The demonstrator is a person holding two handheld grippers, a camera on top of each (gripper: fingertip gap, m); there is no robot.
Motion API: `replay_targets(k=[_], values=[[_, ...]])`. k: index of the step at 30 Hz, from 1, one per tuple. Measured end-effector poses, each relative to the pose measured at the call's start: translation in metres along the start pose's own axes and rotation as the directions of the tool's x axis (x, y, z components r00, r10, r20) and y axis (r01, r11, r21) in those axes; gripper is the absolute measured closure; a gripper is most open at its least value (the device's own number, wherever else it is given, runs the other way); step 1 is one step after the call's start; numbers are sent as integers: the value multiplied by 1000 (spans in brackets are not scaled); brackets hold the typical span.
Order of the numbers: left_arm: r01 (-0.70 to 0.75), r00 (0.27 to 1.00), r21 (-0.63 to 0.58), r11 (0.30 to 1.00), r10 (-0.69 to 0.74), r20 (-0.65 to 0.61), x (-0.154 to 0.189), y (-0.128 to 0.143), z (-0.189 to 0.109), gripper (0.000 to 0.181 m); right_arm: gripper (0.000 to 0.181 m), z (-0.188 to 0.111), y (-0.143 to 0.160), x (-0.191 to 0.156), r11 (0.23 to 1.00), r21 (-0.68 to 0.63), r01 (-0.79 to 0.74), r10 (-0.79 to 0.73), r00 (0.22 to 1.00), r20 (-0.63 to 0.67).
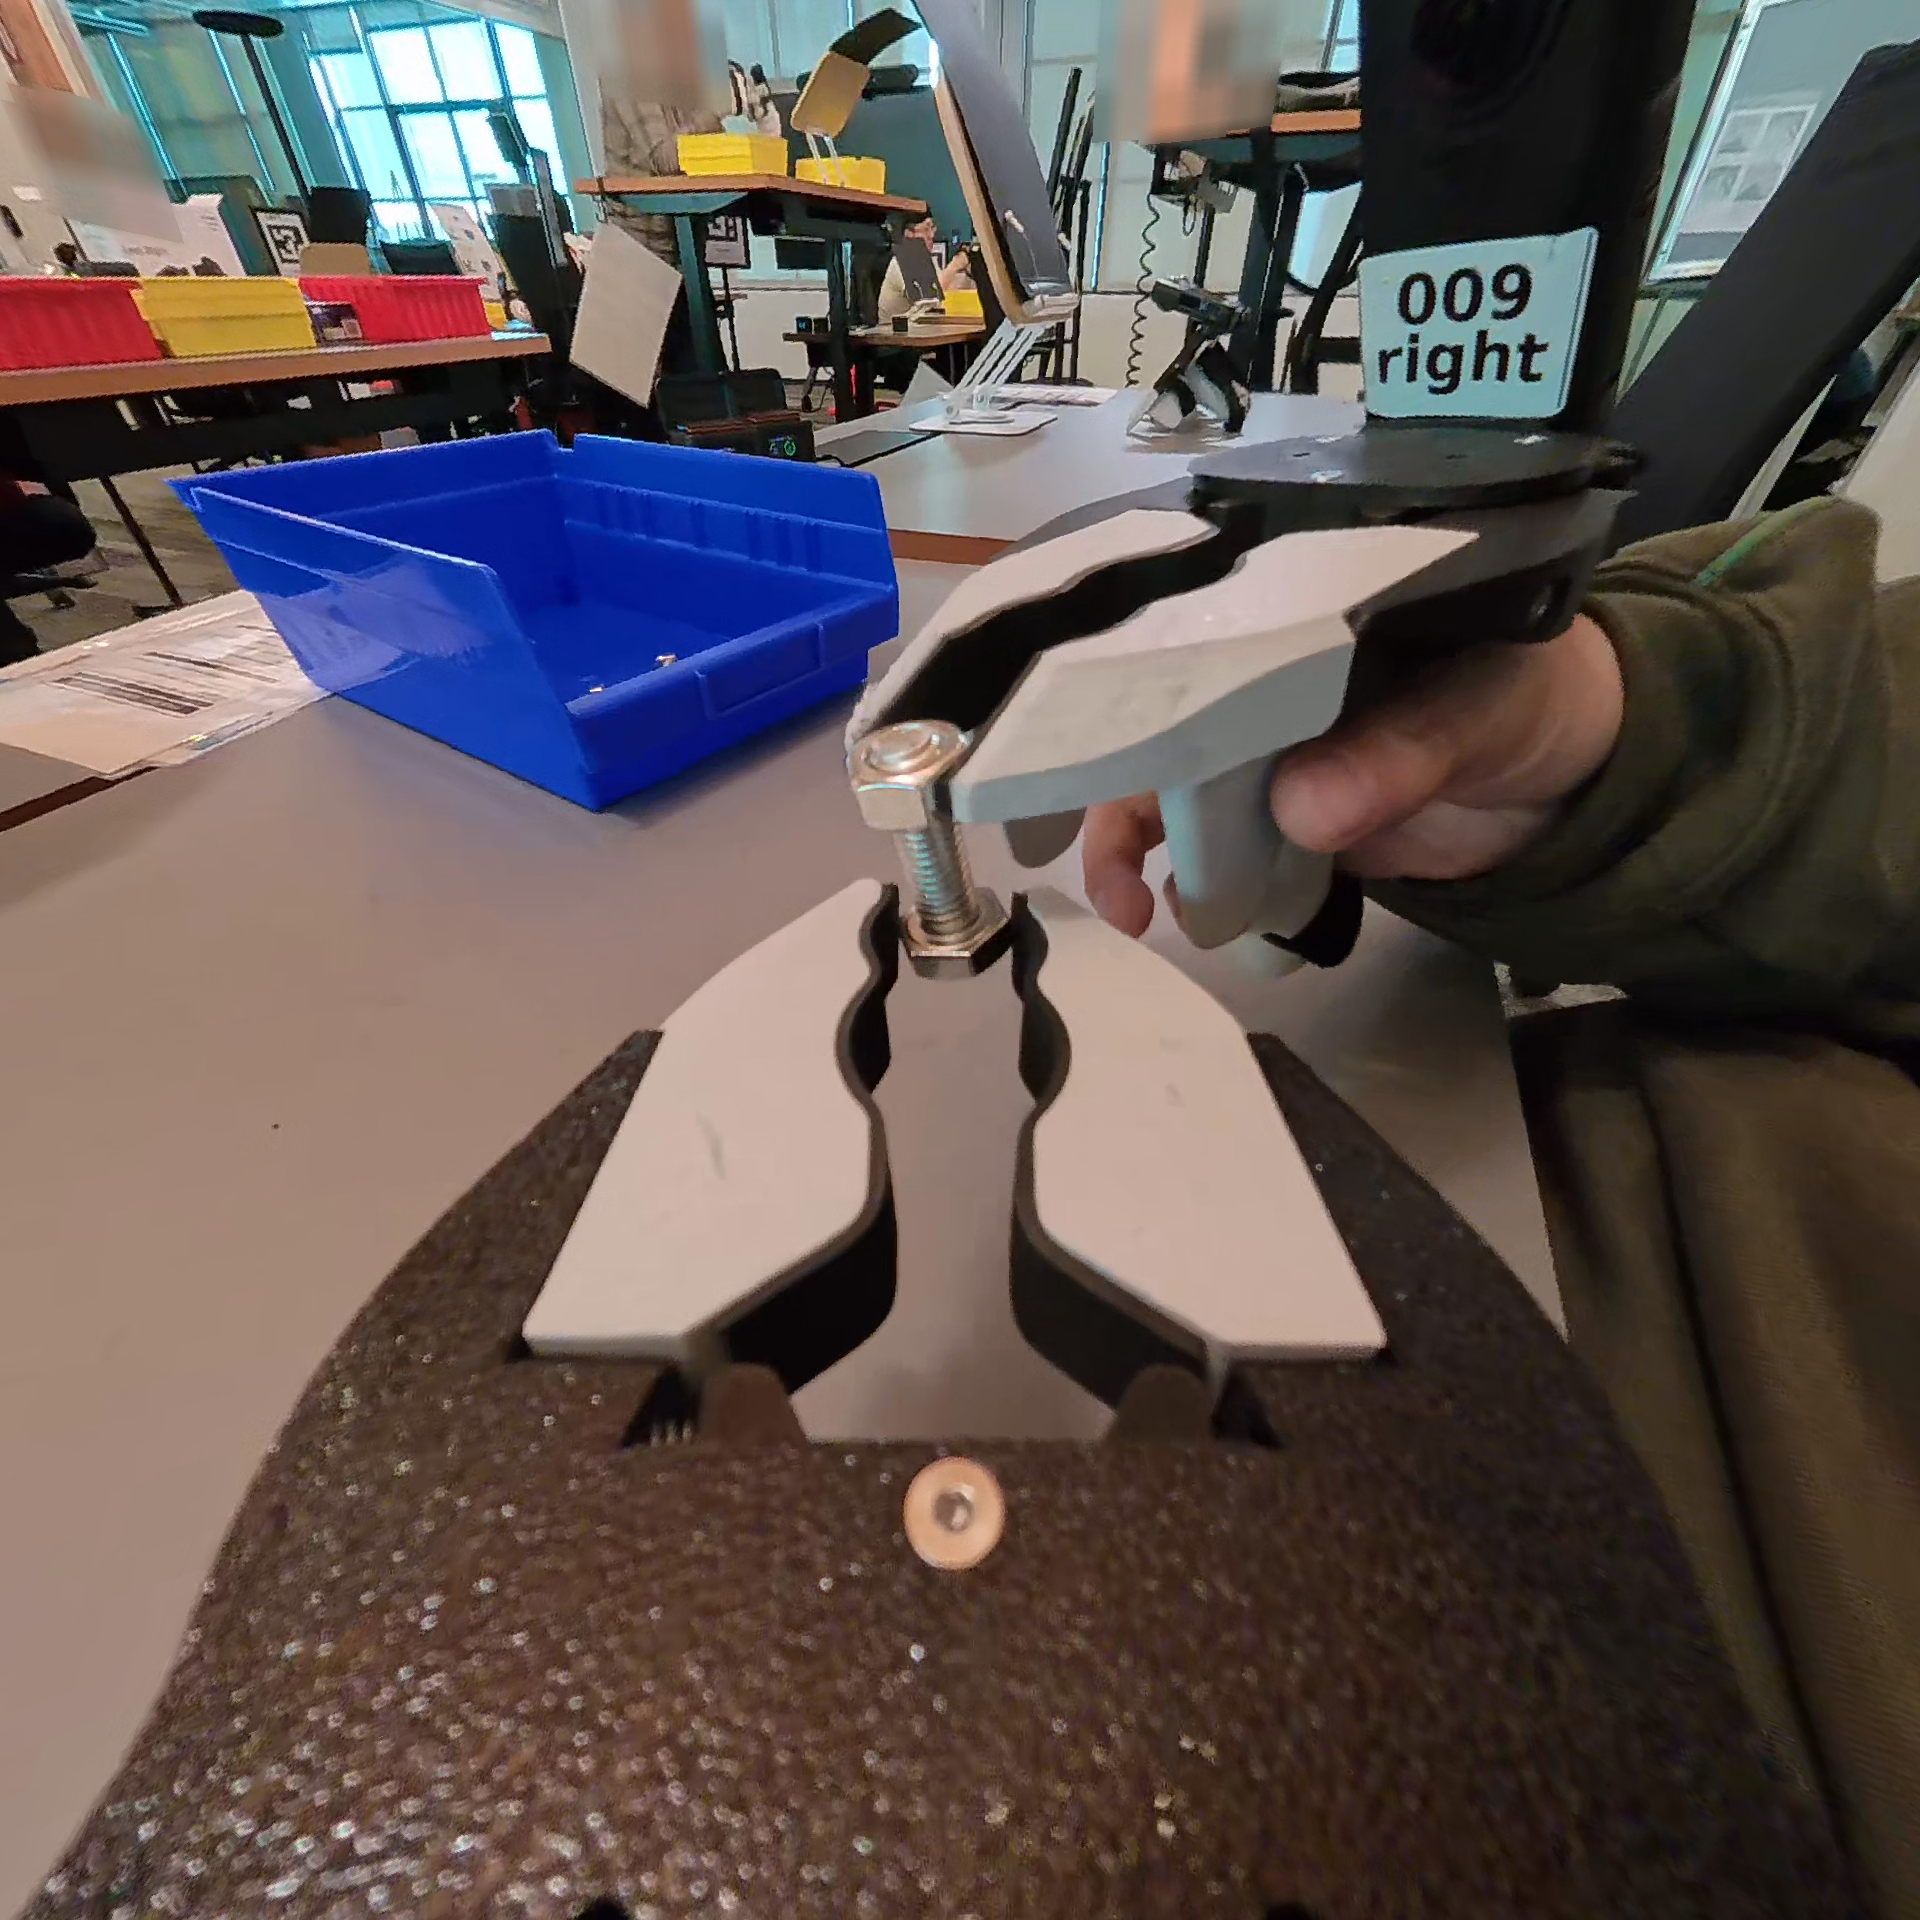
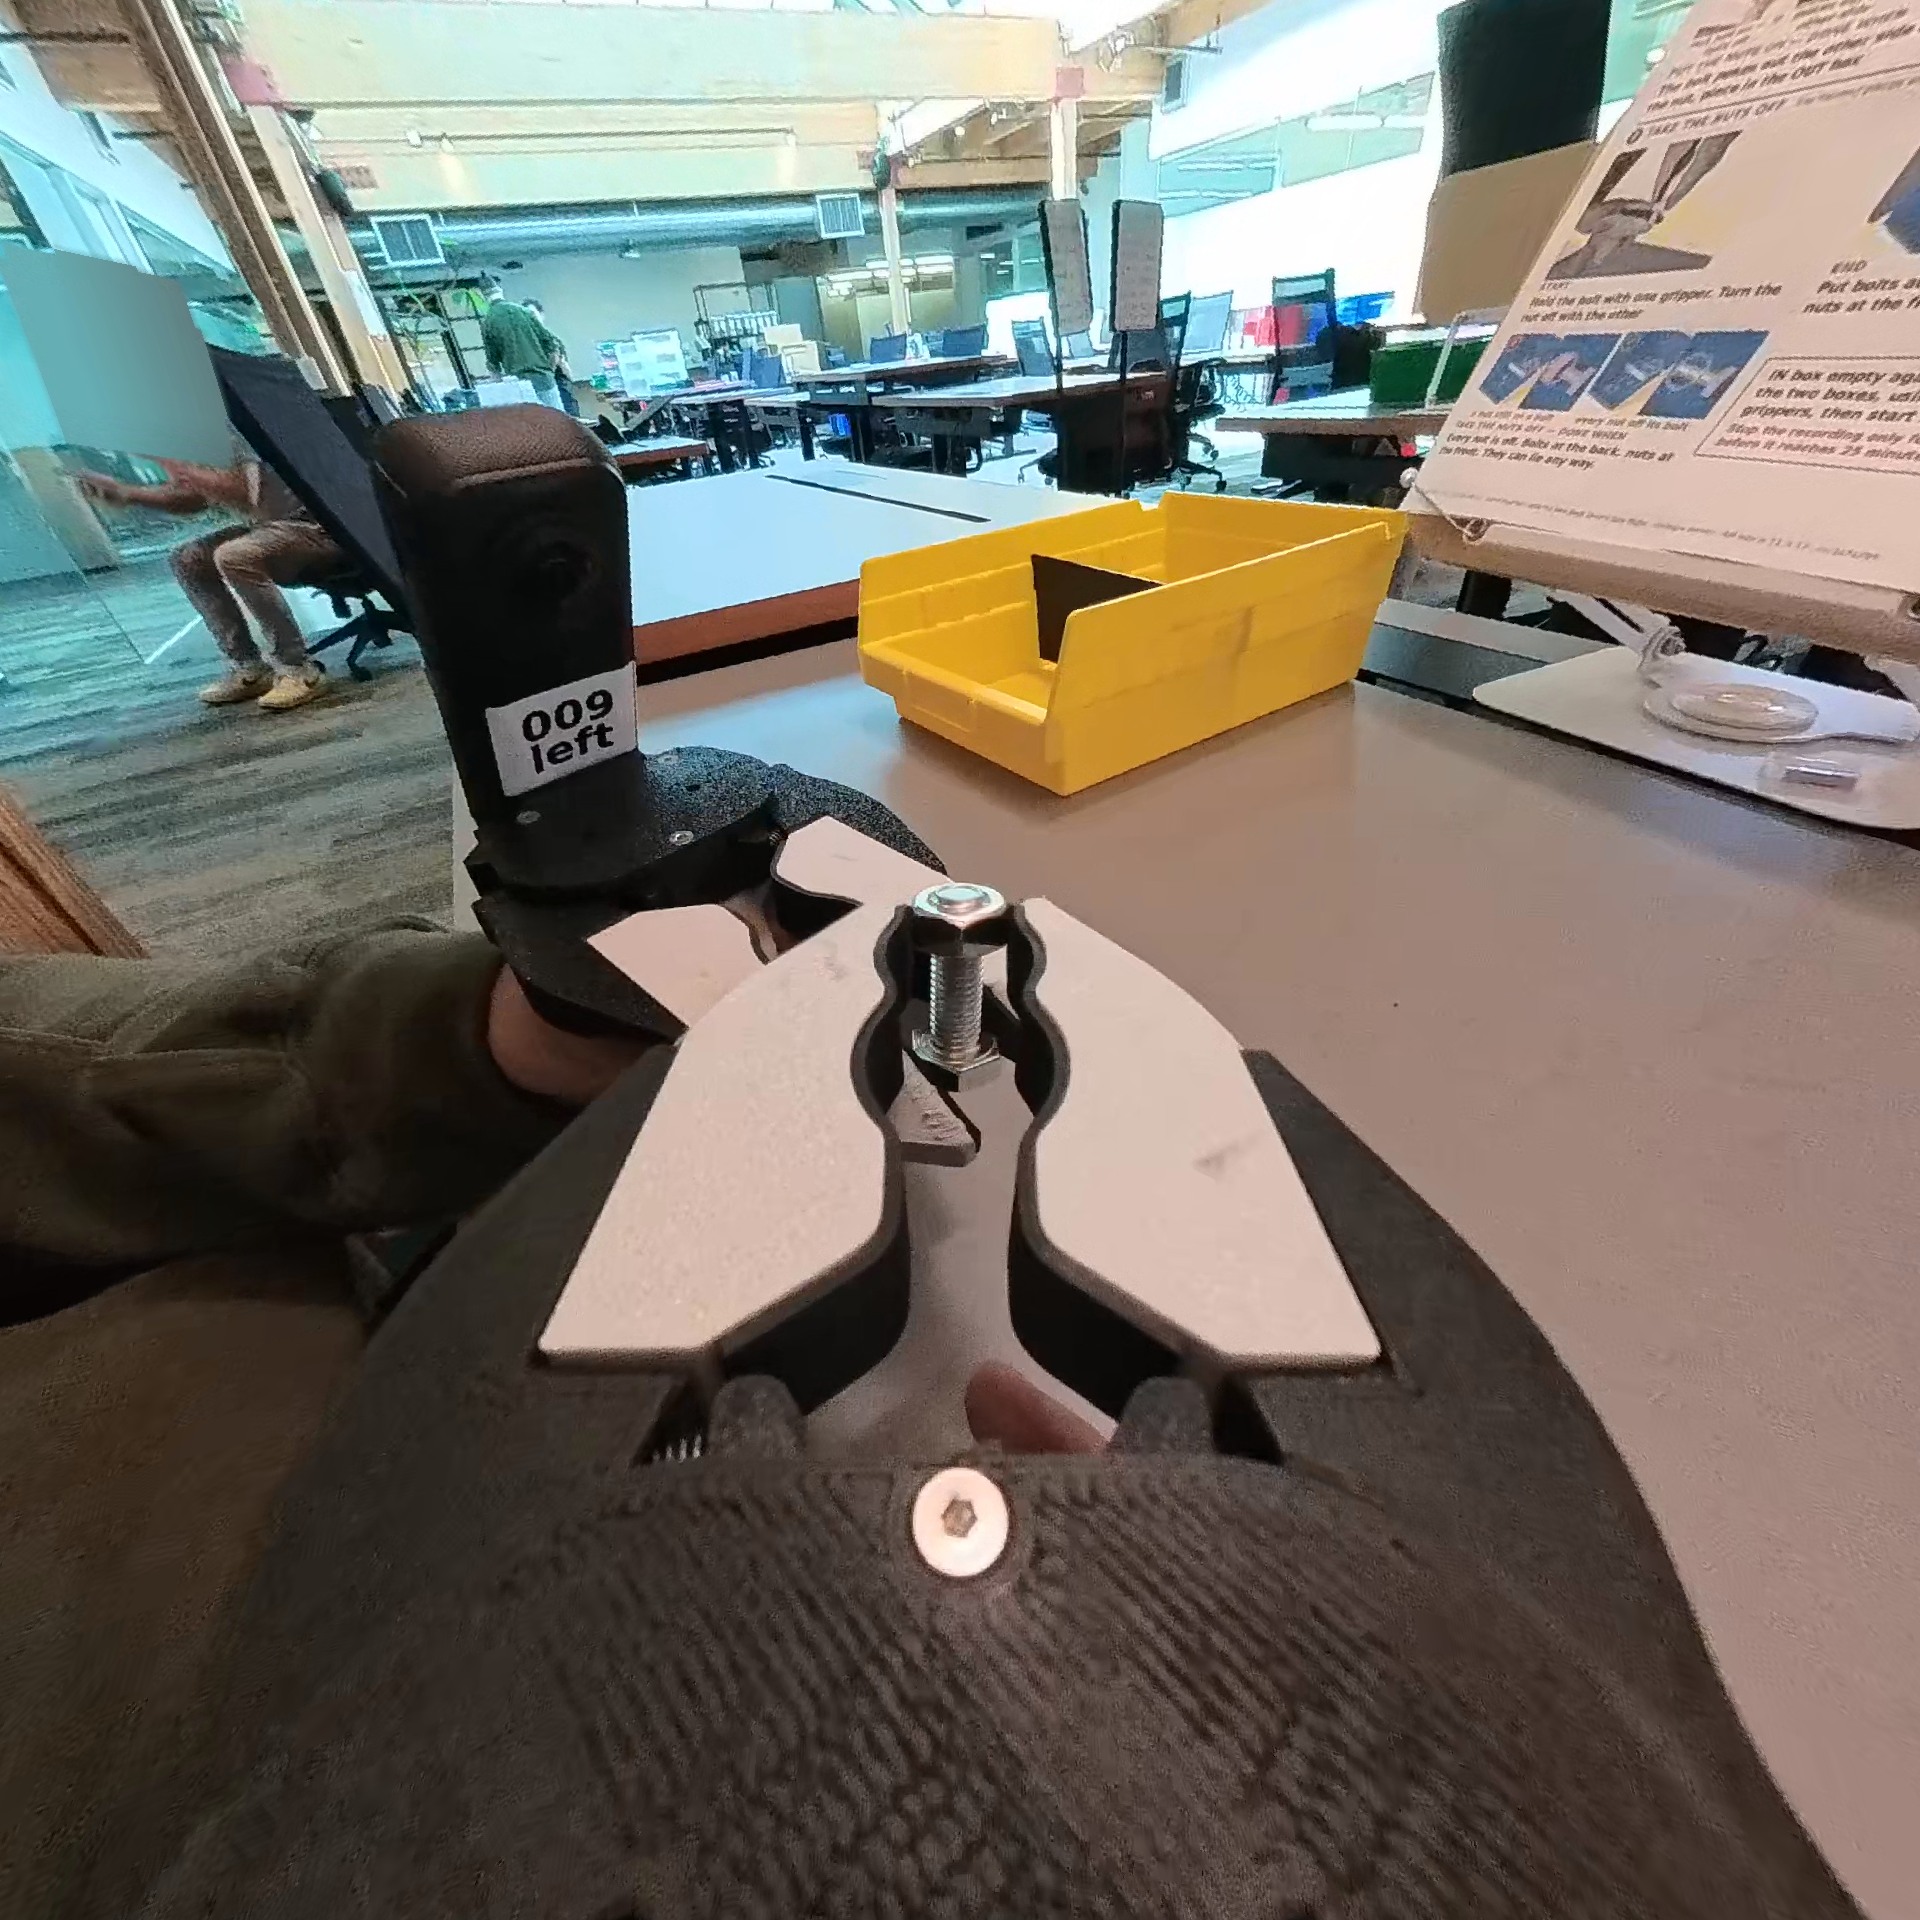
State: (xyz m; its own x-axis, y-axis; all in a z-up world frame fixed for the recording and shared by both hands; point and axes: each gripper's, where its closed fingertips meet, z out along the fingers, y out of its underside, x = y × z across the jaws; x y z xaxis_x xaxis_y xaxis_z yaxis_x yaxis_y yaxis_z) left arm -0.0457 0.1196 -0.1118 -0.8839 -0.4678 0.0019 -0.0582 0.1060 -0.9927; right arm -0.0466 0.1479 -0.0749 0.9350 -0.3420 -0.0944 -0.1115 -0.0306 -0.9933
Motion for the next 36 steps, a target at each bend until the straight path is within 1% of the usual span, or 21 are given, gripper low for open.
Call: replay_targets(k=[3,7,10,14,15,17,18,21,23,25,26,27,28,29,31,33,34,36], values=[[-14,1000,-21,1000,14,3,0,3,1,161,164,0,3,1,1000,-12,2,-2,1000,0],[-6,1000,-13,1000,6,9,-2,2,0,162,164,0,4,1,1000,-21,19,-19,1000,-3],[23,999,-5,1000,-22,33,-8,1,-2,162,153,0,7,1,997,-54,46,-47,999,-10],[33,999,-13,999,-33,40,-11,2,-4,162,157,3,9,-11,994,-78,73,-71,997,28],[30,999,-13,999,-29,36,-10,2,-4,162,155,4,9,-10,994,-84,75,-74,997,15],[20,999,-22,1000,-19,32,-9,3,-3,162,141,4,7,1,992,-86,90,-96,993,-70],[13,1000,-28,1000,-12,24,-7,4,-3,162,136,3,6,4,991,-82,101,-109,990,-90],[-5,1000,-43,999,5,14,-4,6,-1,162,135,3,5,1,994,-62,89,-93,993,-72],[-1,1000,-41,999,2,26,-6,6,-2,162,139,5,5,-5,996,-53,76,-78,996,-36],[21,998,-36,999,-19,53,-12,5,-3,162,148,6,6,-10,994,-66,91,-92,996,-13],[36,997,-31,999,-34,72,-16,5,-4,162,166,5,7,-16,991,-81,104,-102,994,25],[49,996,-25,998,-47,72,-17,4,-6,162,178,3,10,-28,988,-101,117,-106,988,111],[55,997,-22,998,-54,60,-17,4,-6,162,175,2,11,-37,986,-120,120,-99,981,167],[55,997,-22,998,-54,58,-17,4,-7,162,169,3,11,-37,982,-139,128,-106,982,158],[42,998,-31,999,-40,49,-14,5,-6,162,146,5,11,-22,970,-159,182,-178,983,36],[22,999,-47,999,-20,47,-12,7,-4,162,139,5,12,-9,957,-174,230,-244,968,-58],[13,999,-54,998,-11,39,-10,8,-4,162,135,6,12,-5,958,-165,236,-252,964,-87],[0,1000,-64,998,2,30,-8,9,-2,162,131,7,11,-6,966,-136,219,-232,969,-81]])
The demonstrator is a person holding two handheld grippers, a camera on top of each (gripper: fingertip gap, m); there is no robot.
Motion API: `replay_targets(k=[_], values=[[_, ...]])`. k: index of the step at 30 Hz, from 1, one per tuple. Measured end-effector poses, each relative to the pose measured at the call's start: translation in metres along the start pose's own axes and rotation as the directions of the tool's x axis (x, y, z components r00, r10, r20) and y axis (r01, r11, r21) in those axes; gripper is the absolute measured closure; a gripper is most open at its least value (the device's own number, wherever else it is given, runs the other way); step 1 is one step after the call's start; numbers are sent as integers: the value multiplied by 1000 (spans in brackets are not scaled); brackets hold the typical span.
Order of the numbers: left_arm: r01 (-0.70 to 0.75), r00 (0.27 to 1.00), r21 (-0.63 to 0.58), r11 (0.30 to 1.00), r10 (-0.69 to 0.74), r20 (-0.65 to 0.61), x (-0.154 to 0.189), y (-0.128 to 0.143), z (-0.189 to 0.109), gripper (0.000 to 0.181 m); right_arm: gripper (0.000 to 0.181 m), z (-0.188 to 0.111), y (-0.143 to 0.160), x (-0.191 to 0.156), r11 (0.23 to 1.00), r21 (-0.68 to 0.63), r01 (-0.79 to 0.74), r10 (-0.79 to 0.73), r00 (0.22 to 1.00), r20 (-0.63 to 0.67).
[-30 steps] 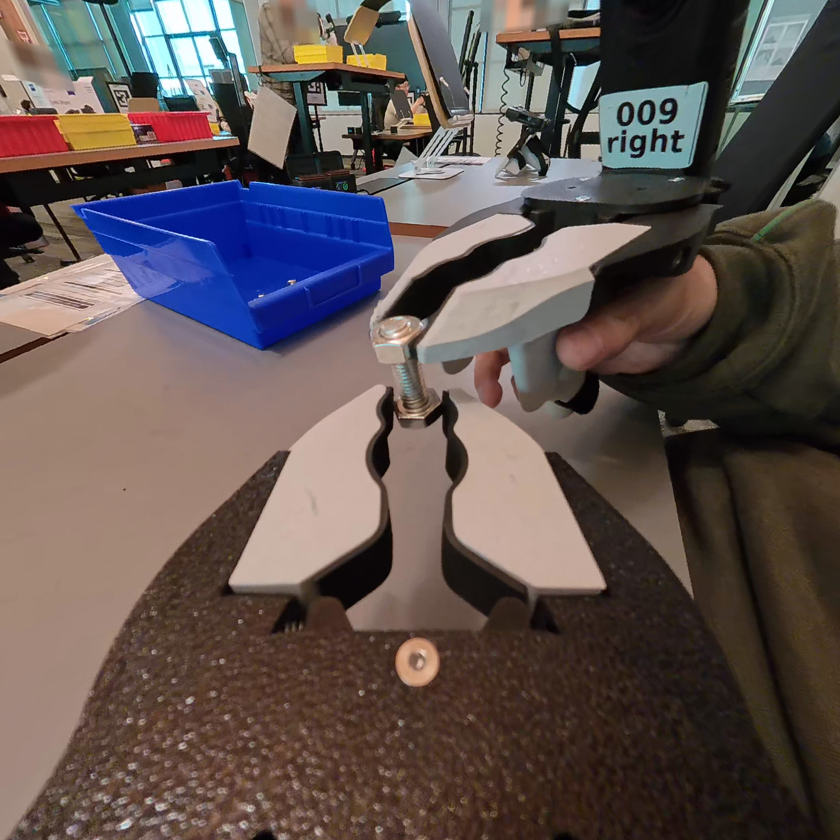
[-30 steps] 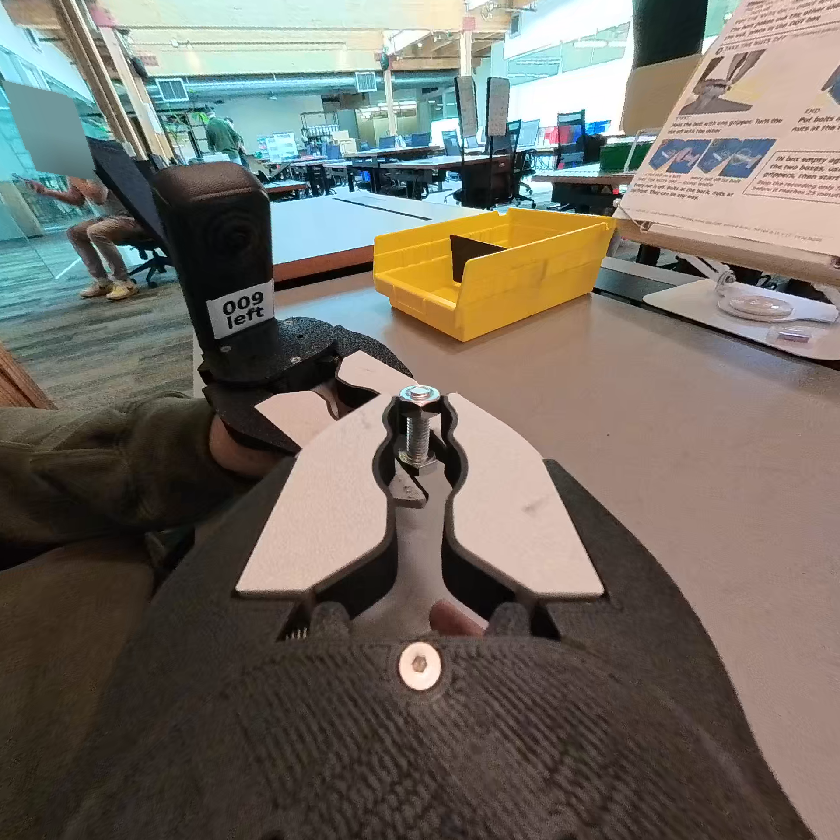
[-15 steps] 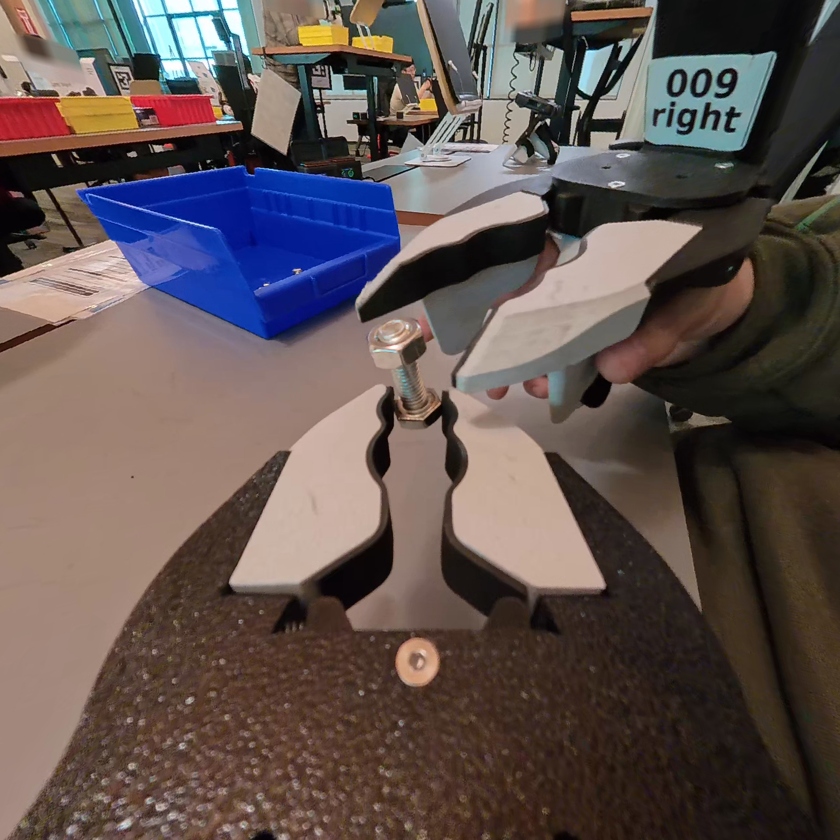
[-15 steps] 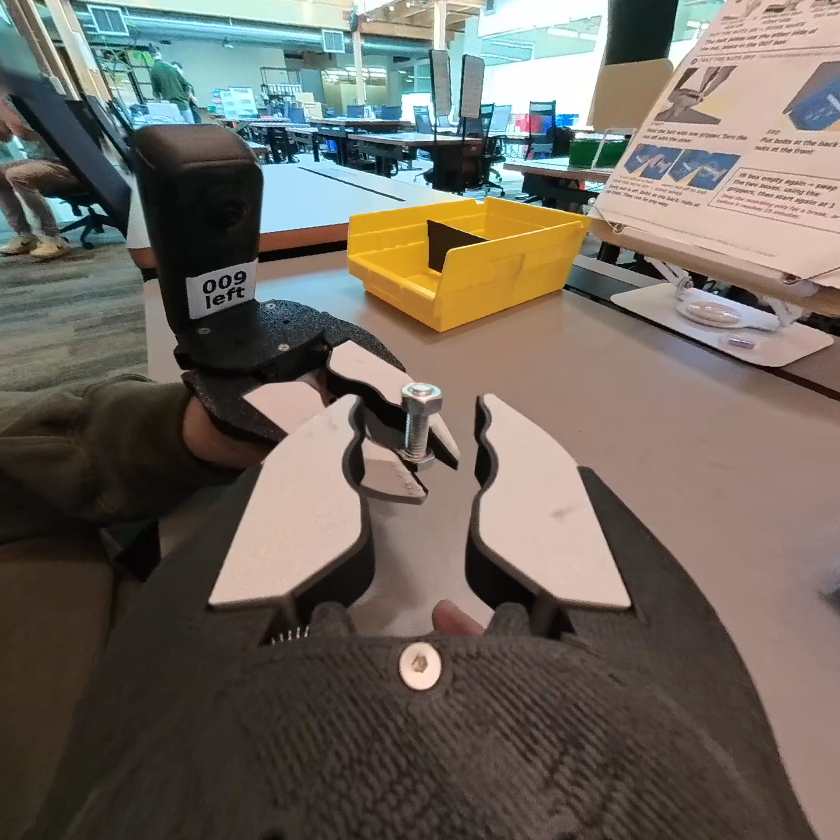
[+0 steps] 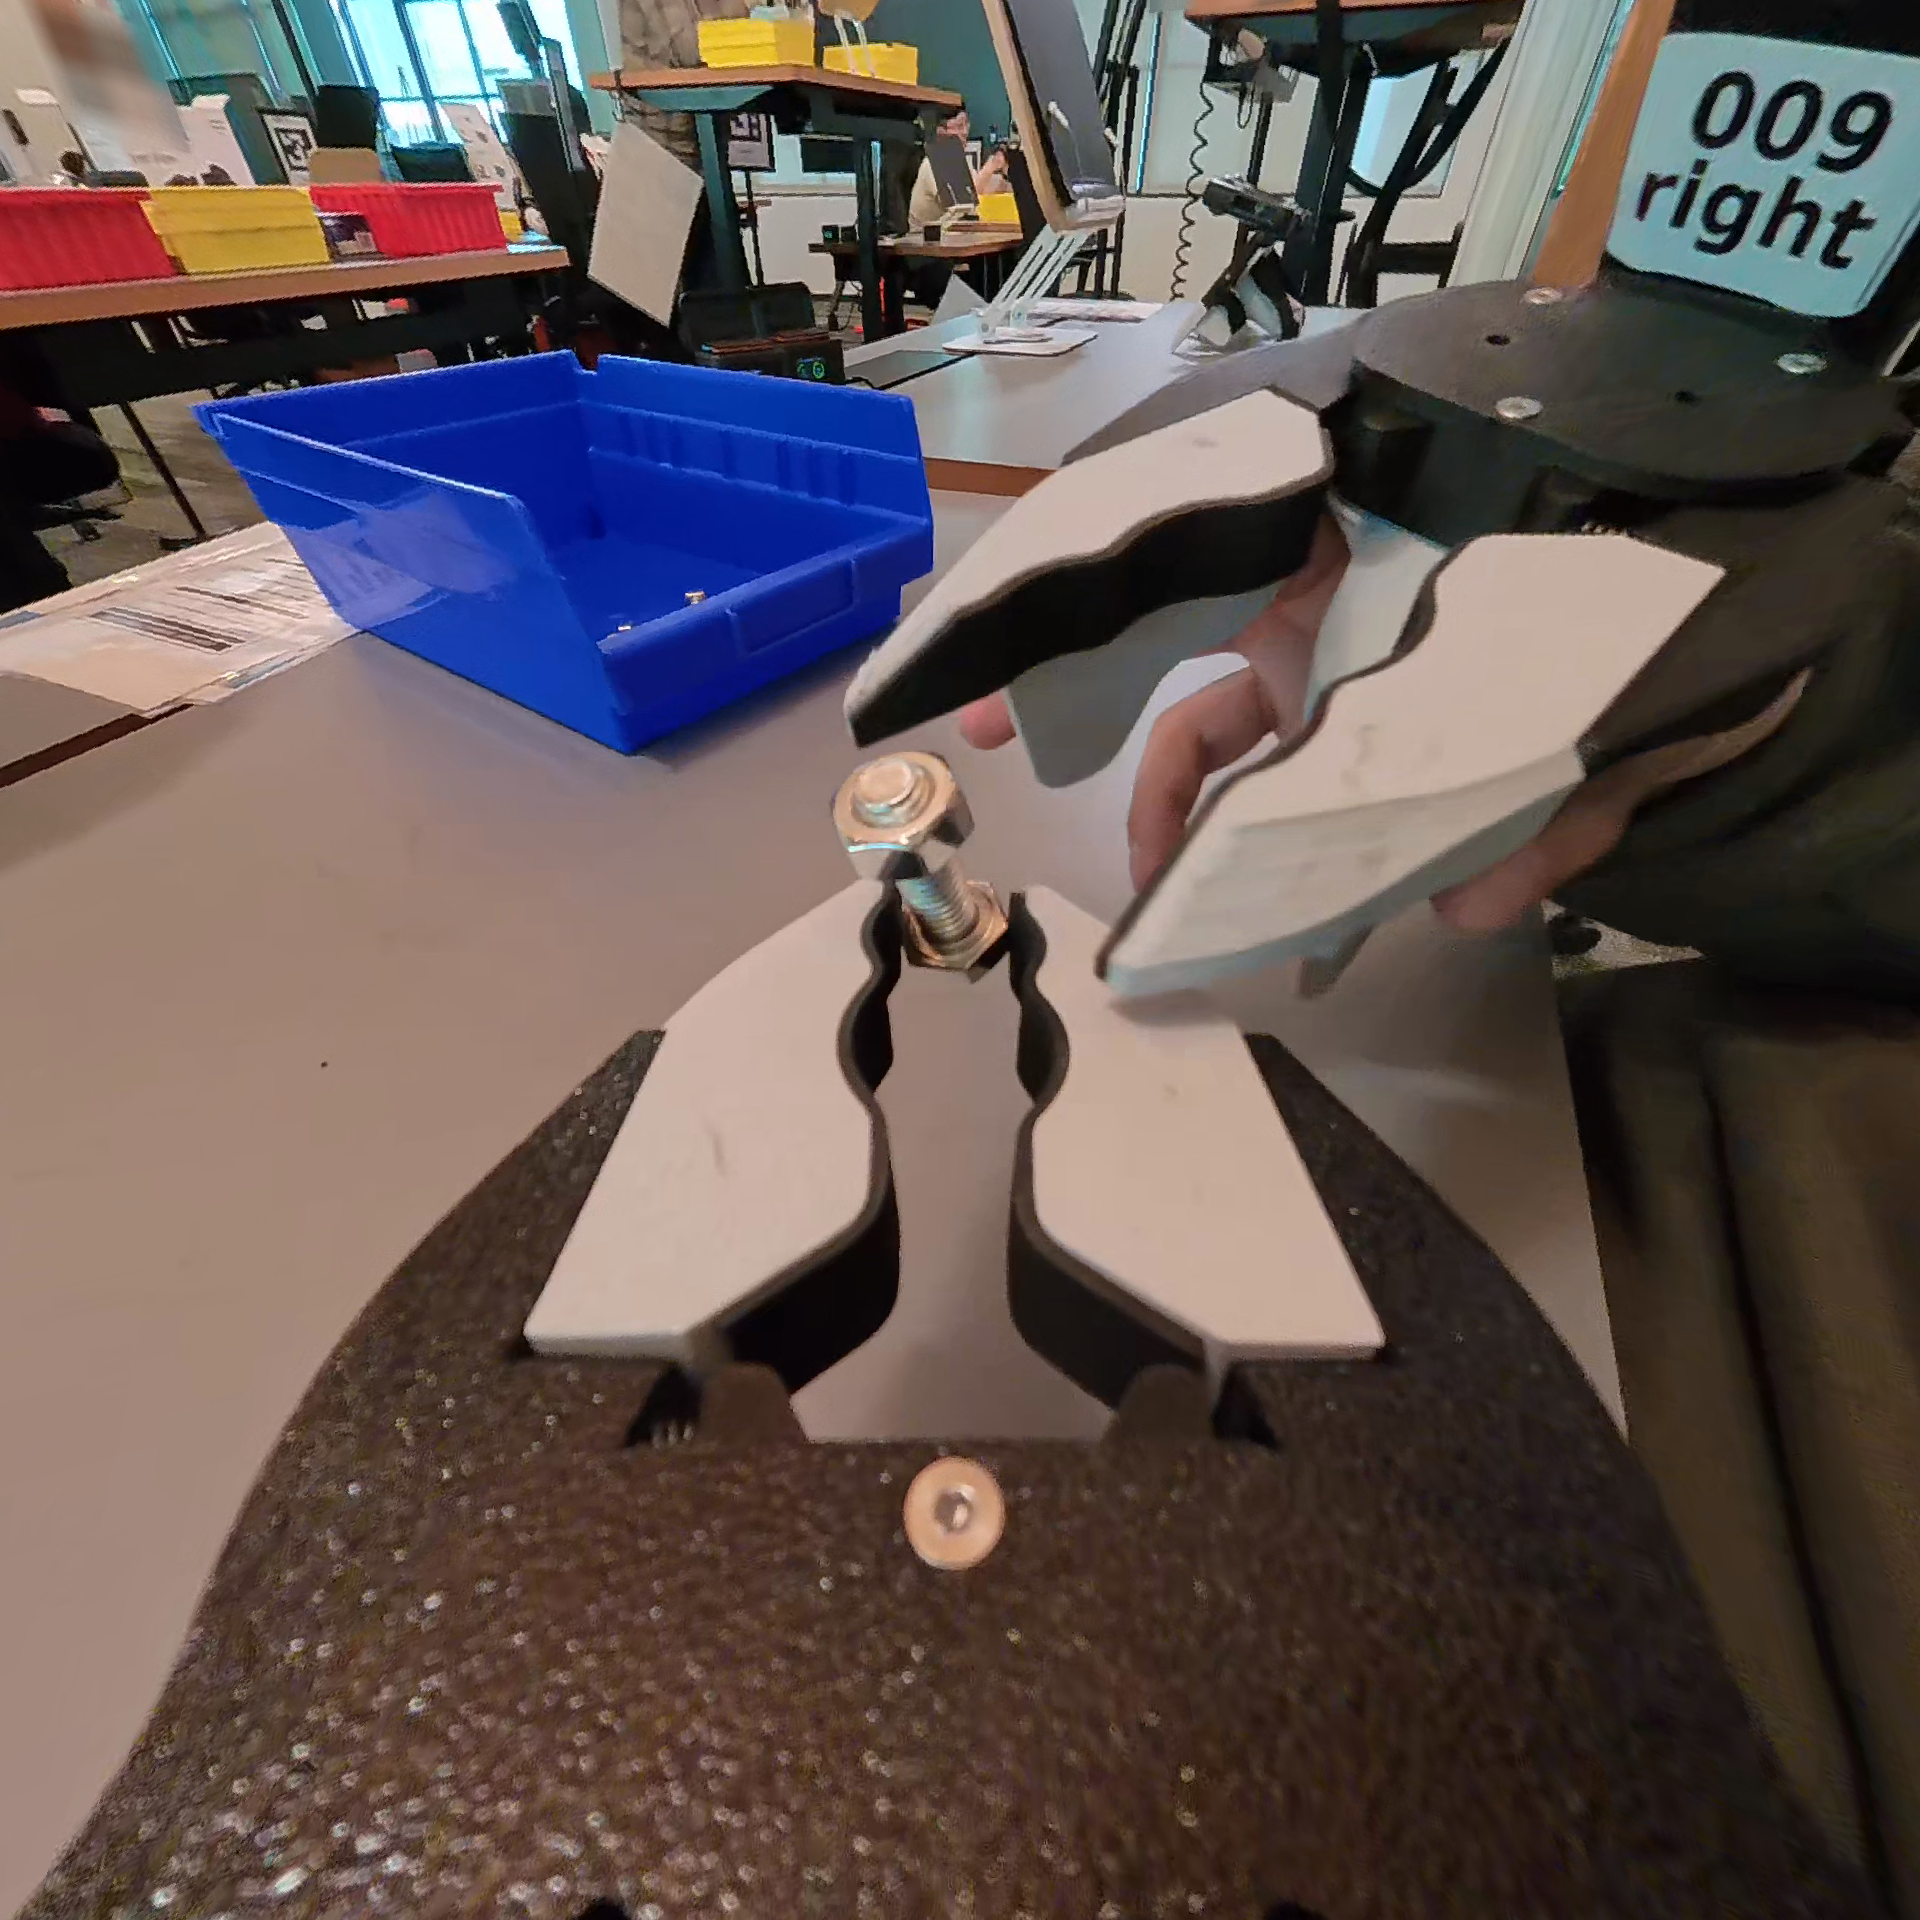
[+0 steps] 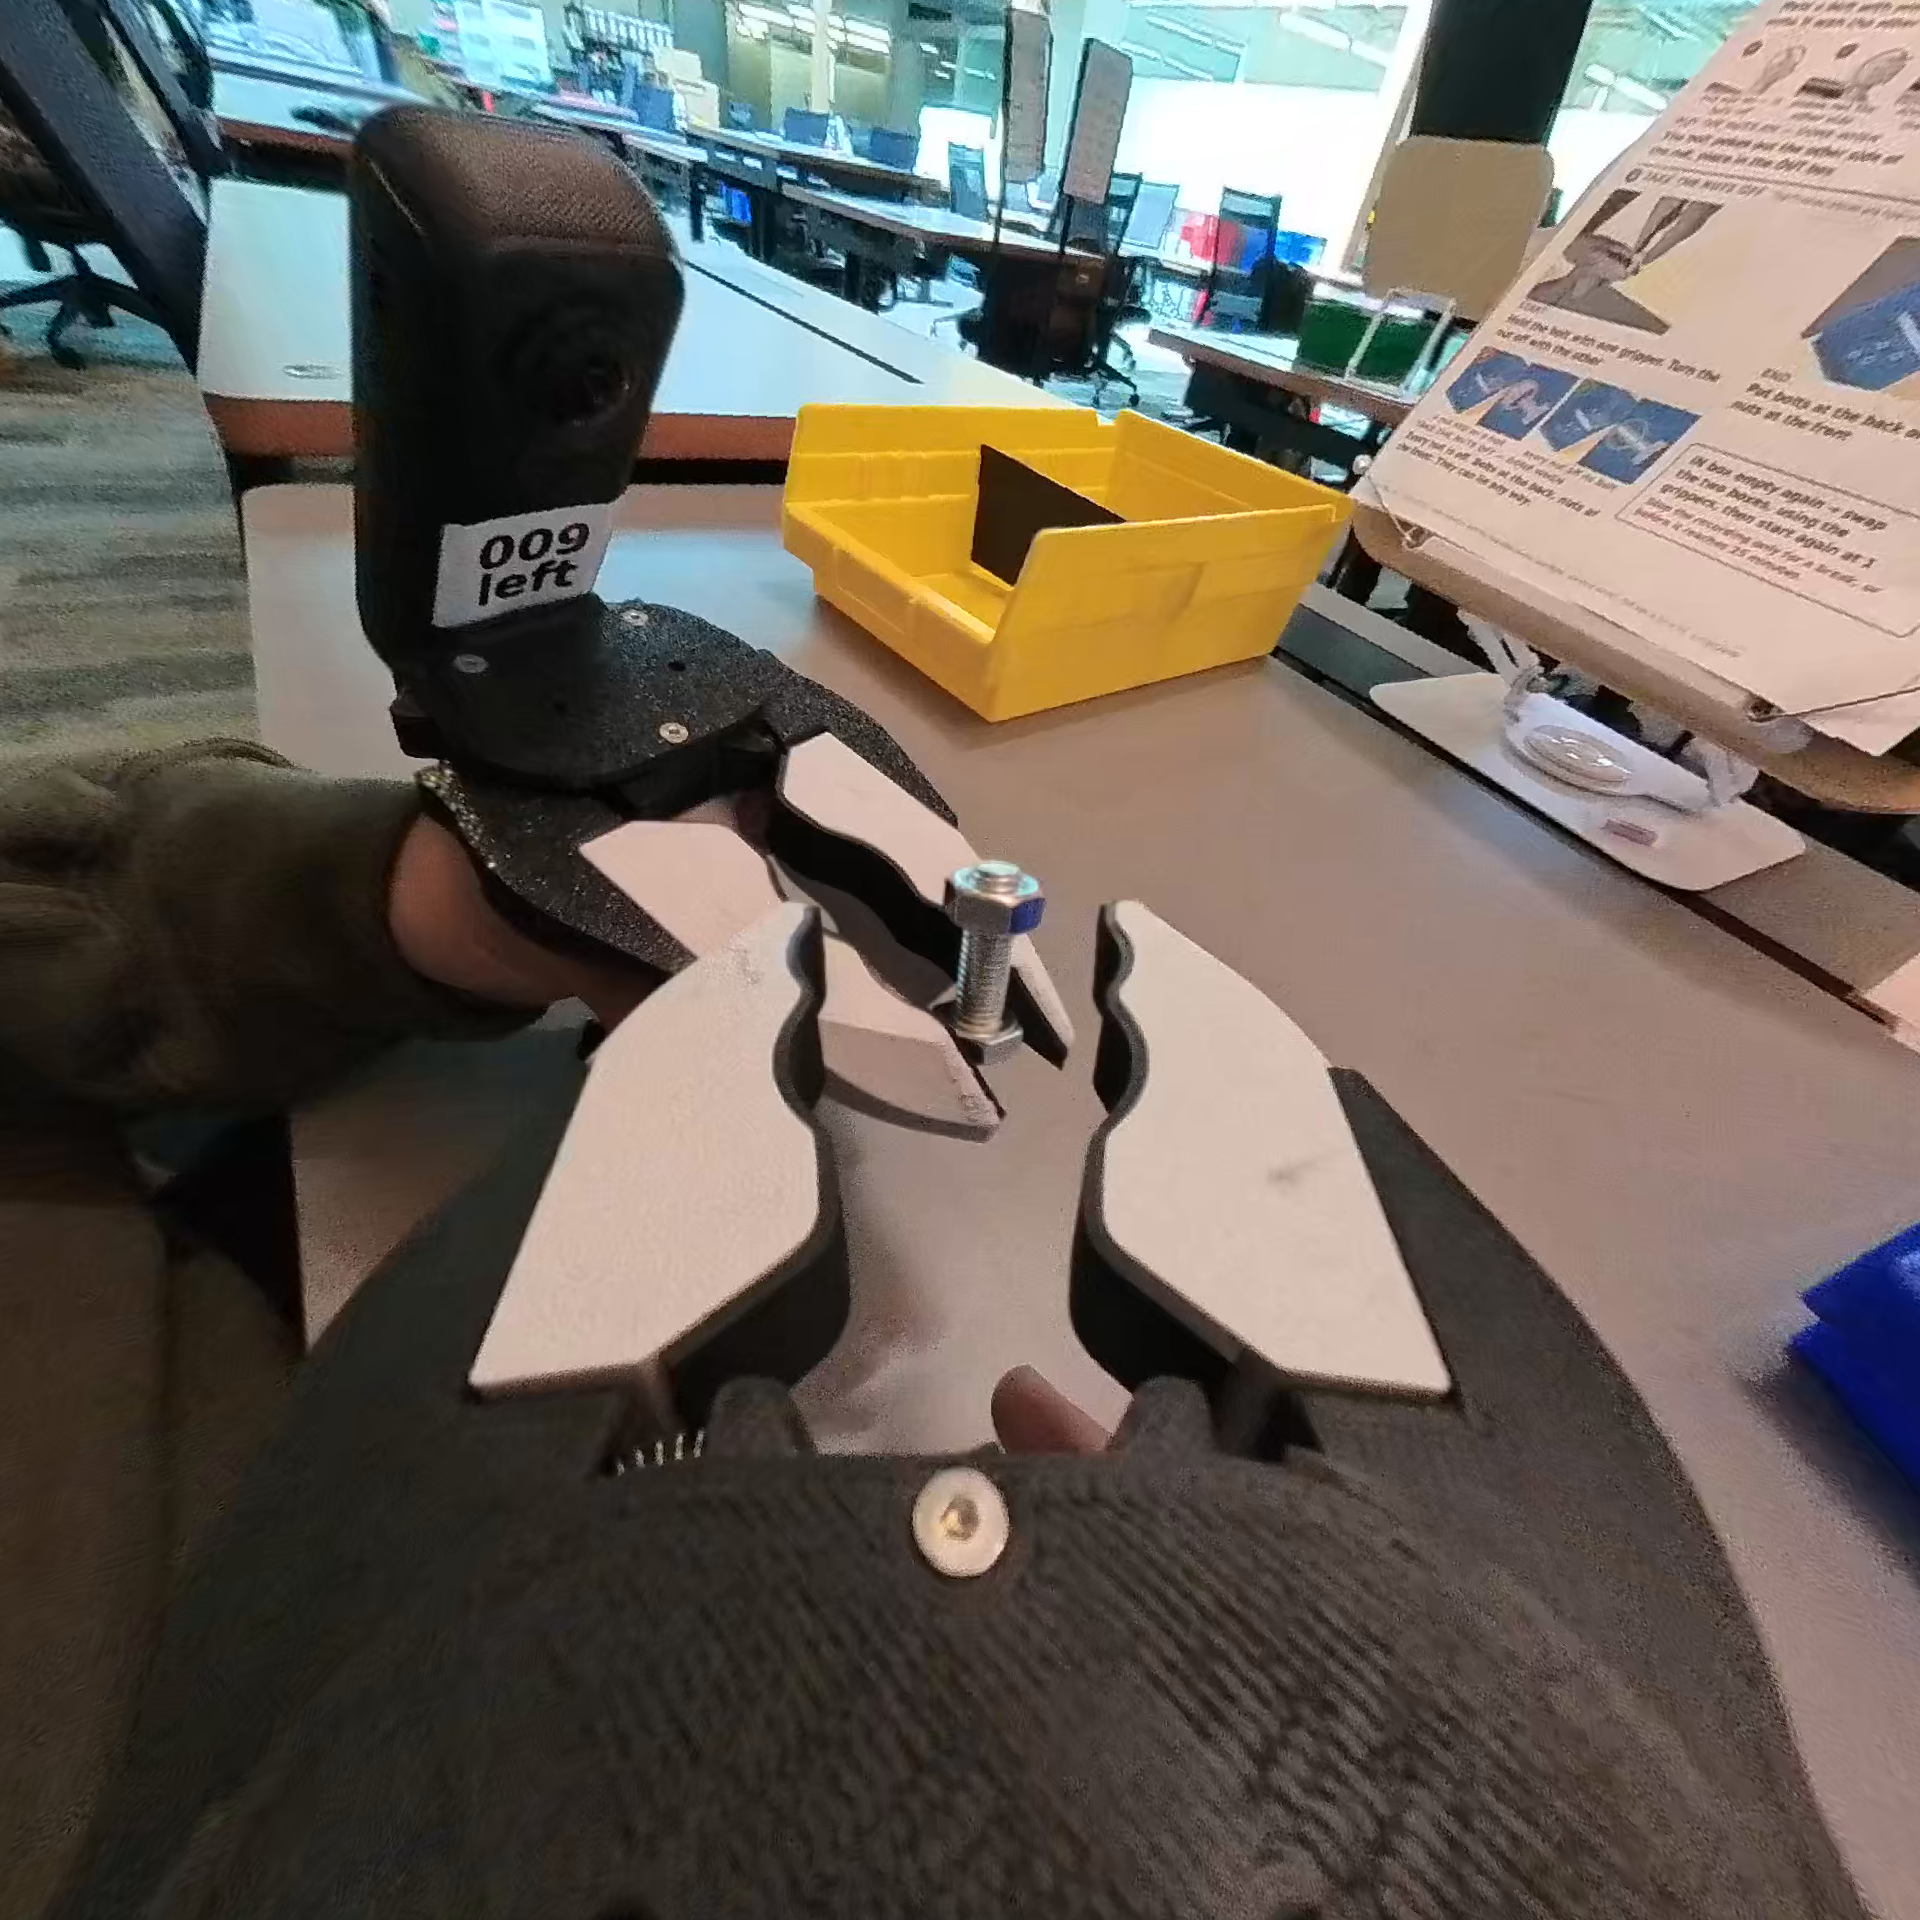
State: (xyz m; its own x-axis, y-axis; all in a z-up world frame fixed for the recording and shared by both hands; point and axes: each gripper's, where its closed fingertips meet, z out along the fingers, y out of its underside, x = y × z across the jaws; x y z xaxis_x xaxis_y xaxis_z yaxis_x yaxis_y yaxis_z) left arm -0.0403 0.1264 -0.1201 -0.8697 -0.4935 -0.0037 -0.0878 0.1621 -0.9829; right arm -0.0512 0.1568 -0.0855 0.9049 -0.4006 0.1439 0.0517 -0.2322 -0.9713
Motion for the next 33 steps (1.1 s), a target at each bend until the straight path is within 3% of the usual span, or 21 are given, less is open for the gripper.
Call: replay_targets(k=[3,4,6,8,11,13,20,26,28,30,33], values=[[2,1000,-3,1000,-2,-5,0,0,0,162,133,1,1,-8,1000,0,-20,20,998,53],[7,1000,-2,1000,-7,1,-1,0,0,162,140,2,0,-11,1000,1,-7,7,998,62],[18,1000,4,1000,-18,-1,-2,0,-1,162,174,-2,-1,-23,1000,-5,23,-22,989,143],[15,1000,6,1000,-15,-3,-1,-1,-1,162,169,-5,-3,-19,999,-5,33,-32,992,126],[-4,1000,-7,1000,4,-6,1,1,1,162,149,-8,-4,3,997,-4,71,-71,997,-33],[-16,1000,-15,1000,15,-13,3,2,1,162,143,-8,1,7,996,-26,90,-91,994,-63],[-37,999,-31,999,36,-27,7,4,3,162,163,-6,7,4,994,-30,104,-105,994,-42],[-31,999,-22,999,31,-9,4,2,3,161,163,-4,7,5,994,-22,105,-106,994,-40],[-20,999,10,1000,19,28,-1,-2,2,145,163,-5,7,8,993,-37,115,-117,992,-47],[9,998,27,1000,-10,57,-8,-4,0,132,163,-10,8,23,981,-81,178,-186,978,-97],[38,997,50,998,-42,72,-14,-6,-4,129,163,-30,1,76,941,-181,287,-329,905,-272]])
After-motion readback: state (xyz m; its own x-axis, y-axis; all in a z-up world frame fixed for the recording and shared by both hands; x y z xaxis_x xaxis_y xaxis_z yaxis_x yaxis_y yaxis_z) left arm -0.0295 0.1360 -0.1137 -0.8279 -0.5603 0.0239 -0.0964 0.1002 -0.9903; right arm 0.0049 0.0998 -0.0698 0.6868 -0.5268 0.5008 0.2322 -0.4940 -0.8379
